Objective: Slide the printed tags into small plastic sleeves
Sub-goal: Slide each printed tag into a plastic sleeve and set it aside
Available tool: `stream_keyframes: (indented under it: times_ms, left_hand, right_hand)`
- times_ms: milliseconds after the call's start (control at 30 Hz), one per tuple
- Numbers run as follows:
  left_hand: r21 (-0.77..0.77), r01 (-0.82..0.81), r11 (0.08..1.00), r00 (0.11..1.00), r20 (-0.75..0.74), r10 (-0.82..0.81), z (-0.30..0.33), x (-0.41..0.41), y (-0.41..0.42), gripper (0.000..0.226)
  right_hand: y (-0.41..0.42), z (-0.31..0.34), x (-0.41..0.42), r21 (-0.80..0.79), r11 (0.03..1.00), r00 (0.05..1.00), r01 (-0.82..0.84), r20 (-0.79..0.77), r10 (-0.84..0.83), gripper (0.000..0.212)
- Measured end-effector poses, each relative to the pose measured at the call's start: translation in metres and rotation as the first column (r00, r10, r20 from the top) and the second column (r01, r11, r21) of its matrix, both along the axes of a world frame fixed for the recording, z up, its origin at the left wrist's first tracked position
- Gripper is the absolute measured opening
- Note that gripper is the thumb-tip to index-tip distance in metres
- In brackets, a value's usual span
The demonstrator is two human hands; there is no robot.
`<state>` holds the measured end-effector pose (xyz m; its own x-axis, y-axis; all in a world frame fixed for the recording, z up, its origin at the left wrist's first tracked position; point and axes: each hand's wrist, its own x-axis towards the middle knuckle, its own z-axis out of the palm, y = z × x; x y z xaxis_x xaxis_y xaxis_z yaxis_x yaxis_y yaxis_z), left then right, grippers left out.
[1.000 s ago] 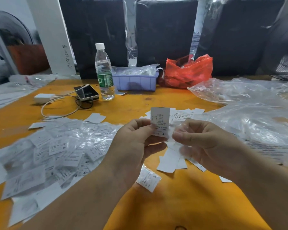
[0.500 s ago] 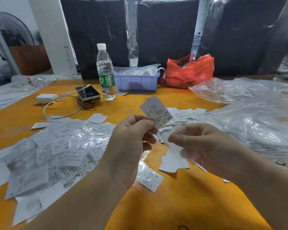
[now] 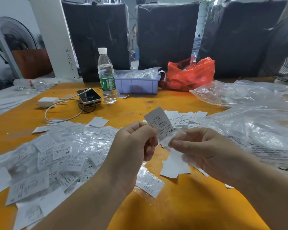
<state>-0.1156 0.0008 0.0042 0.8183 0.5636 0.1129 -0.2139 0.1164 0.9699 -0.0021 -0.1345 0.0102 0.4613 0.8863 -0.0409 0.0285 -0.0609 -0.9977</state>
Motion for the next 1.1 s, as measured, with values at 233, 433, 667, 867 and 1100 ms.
stream_keyframes:
  times_ms: [233,433,667,867,1100]
  left_hand:
    - [-0.062,0.021,0.998,1.0,-0.002,-0.022,0.0012,0.0015,0.0041,0.014]
    - [-0.038,0.035,0.999,0.999,-0.009,-0.035,-0.0009,0.0032,0.0041,0.01]
    - [-0.005,0.016,1.0,1.0,-0.016,-0.016,0.0001,0.0018,0.0027,0.01]
    - [0.017,0.02,1.0,1.0,-0.023,-0.019,0.001,0.0015,0.0008,0.005]
    - [0.042,0.017,0.999,0.999,-0.042,-0.016,-0.0003,0.0023,0.0002,0.018]
  right_hand:
    - [-0.0004,0.0002,0.0005,0.01,1.0,1.0,0.018,0.02,-0.019,0.028]
    - [-0.0022,0.0031,0.0006,0.024,0.999,0.999,-0.024,0.022,0.023,0.016]
    - [-0.003,0.0018,0.0031,-0.016,0.998,0.996,-0.056,0.07,0.057,0.024]
    - [-0.0036,0.0016,0.0041,-0.022,0.998,0.996,-0.061,0.071,0.062,0.023]
    - [-0.0043,0.0021,0.0037,-0.023,0.998,0.994,-0.063,0.088,0.065,0.027]
